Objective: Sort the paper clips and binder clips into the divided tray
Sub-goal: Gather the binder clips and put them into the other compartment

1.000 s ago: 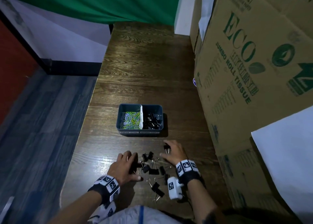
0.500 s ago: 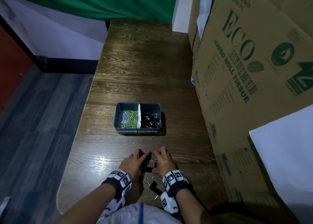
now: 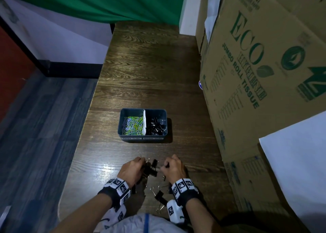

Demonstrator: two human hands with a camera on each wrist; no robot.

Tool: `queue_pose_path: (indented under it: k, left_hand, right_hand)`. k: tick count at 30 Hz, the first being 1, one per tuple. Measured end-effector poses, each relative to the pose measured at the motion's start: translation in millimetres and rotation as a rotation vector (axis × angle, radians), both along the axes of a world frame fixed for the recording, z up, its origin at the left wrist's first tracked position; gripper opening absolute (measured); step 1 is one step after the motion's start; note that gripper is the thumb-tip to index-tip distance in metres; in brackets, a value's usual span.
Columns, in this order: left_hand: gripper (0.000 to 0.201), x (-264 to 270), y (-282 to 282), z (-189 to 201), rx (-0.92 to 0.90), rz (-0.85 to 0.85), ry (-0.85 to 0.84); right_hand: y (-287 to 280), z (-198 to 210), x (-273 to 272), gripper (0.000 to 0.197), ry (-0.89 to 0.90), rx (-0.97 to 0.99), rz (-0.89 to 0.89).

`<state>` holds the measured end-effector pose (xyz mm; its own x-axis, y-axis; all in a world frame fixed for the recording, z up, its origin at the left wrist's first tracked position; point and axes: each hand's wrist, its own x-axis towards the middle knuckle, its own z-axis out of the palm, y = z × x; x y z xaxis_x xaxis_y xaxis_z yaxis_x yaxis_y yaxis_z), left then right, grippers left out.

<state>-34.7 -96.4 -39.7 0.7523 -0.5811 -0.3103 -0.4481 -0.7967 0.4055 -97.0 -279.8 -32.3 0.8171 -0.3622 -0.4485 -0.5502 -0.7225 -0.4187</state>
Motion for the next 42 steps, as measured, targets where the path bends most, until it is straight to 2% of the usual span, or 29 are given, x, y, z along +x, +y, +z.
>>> queue_pose_path:
  k: [4,8,11,13,17,19,21,22,25,27,28,31,33,36,38,42]
  left_hand:
    - [0.018,13.3,-12.2,30.4,-0.157,-0.029,-0.132]
    - [0.018,51.8,-37.4,65.8,-0.218,-0.012,-0.274]
    - [0.031,71.3,-53.3,85.1,-0.24,0.003,-0.299]
    - [0.036,74.4,-56.2,92.0,-0.236,0.01,-0.318]
    - [0.015,56.3,-38.0,81.4,-0.238,0.022,-0.322]
    - [0.011,43.8,-21.5,68.2,-0.225,0.025,-0.296]
    - [0.015,32.9,-2.2,54.0,-0.159,0.034,-0.235]
    - [0.023,28.2,7.2,46.7,-0.105,0.041,-0.181]
    - [0.064,14.5,35.6,22.7,0.085,0.054,0.034]
    - [0.091,6.7,49.5,12.1,0.17,0.032,0.153]
    - [0.1,3.3,53.9,8.1,0.193,0.01,0.19]
    - [0.115,-6.2,58.8,0.3,0.197,-0.037,0.19]
    - [0.121,-9.0,56.3,-4.6,0.179,-0.047,0.166]
    - [0.127,-8.3,46.7,-10.5,0.171,-0.081,0.149]
    - [0.128,-6.9,37.3,-11.3,0.172,-0.112,0.137]
    - [0.127,-6.8,15.6,-7.7,0.208,-0.151,0.125]
  right_hand:
    - [-2.6,5.3,3.1,0.011,0.015,-0.028,-0.054]
    - [-2.1,7.2,4.3,0.014,0.058,0.008,-0.062]
    - [-4.7,21.2,13.9,0.013,0.046,0.056,-0.077]
    - [-9.1,38.4,29.4,0.013,-0.061,0.11,-0.07]
    - [-16.9,83.0,70.8,0.014,-0.387,0.159,-0.105]
    - [-19.9,99.7,91.5,0.016,-0.483,0.218,-0.133]
    - [-23.6,108.3,104.1,0.02,-0.523,0.273,-0.178]
    - [-26.4,108.5,105.9,0.02,-0.535,0.258,-0.195]
    - [-35.0,93.2,92.2,0.021,-0.458,0.158,-0.193]
    - [-41.9,71.7,71.4,0.033,-0.267,0.115,-0.128]
    - [-46.9,57.7,59.6,0.045,-0.141,0.111,-0.088]
    - [-57.2,24.2,22.2,0.099,0.249,0.163,0.04]
    - [-53.4,9.0,2.1,0.12,0.399,0.133,0.155]
    - [-39.3,-7.5,-16.5,0.136,0.388,0.012,0.278]
    - [-31.5,-12.3,-18.4,0.138,0.345,0.023,0.295]
    - [-17.2,-12.7,-11.5,0.11,0.21,0.062,0.272]
